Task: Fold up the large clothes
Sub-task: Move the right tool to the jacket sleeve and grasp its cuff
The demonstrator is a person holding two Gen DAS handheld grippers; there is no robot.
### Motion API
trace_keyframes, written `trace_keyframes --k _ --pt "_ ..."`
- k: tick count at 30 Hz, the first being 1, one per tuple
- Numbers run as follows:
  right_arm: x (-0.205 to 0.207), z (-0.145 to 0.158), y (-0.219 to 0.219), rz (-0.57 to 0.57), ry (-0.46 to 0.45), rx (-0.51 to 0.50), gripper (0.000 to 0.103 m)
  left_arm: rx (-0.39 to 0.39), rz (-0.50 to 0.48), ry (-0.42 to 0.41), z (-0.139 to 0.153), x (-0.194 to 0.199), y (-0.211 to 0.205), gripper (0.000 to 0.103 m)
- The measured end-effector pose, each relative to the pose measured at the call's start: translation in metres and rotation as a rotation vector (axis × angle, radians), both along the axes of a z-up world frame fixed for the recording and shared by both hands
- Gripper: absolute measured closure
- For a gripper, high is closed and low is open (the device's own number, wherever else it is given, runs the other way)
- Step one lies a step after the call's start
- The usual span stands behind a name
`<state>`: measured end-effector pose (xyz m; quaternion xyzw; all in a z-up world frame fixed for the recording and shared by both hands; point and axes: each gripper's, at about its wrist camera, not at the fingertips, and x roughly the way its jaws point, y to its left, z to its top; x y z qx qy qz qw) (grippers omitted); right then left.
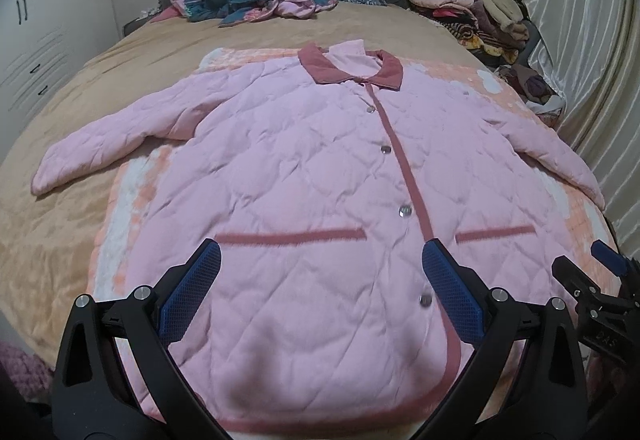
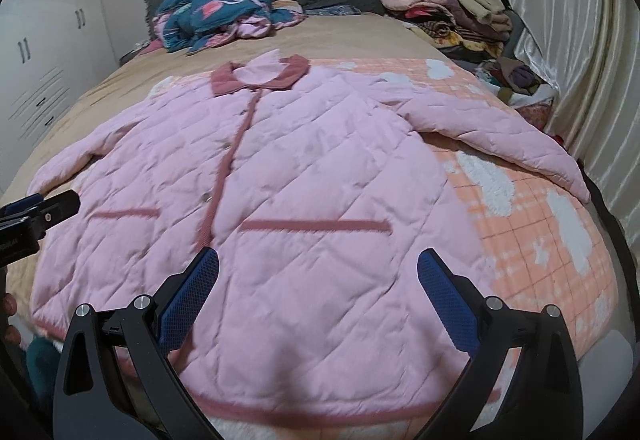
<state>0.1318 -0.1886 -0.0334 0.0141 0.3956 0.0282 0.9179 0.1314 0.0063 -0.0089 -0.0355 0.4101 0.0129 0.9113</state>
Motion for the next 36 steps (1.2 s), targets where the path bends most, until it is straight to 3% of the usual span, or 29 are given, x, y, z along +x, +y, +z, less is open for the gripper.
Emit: trace_keyframes --k 10,18,26,36 --pt "0.051 0.004 -0.051 -0.104 0.008 0.034 0.004 0.000 -0.063 0.013 0.009 0.066 -0.030 0.008" --pt "0.092 -0.010 -0.109 -0.229 0.036 0.073 0.004 0.001 -0.068 0.021 0.008 0.120 -0.051 0.008" --pt "0.129 -0.041 -0.179 -0.388 0.098 0.165 0.004 0.009 -0.032 0.049 -0.007 0.168 -0.060 0.008" --pt "0.171 -0.073 -0.272 -0.597 0.112 0.257 0.004 0.046 -0.037 0.136 -0.048 0.212 -0.087 0.008"
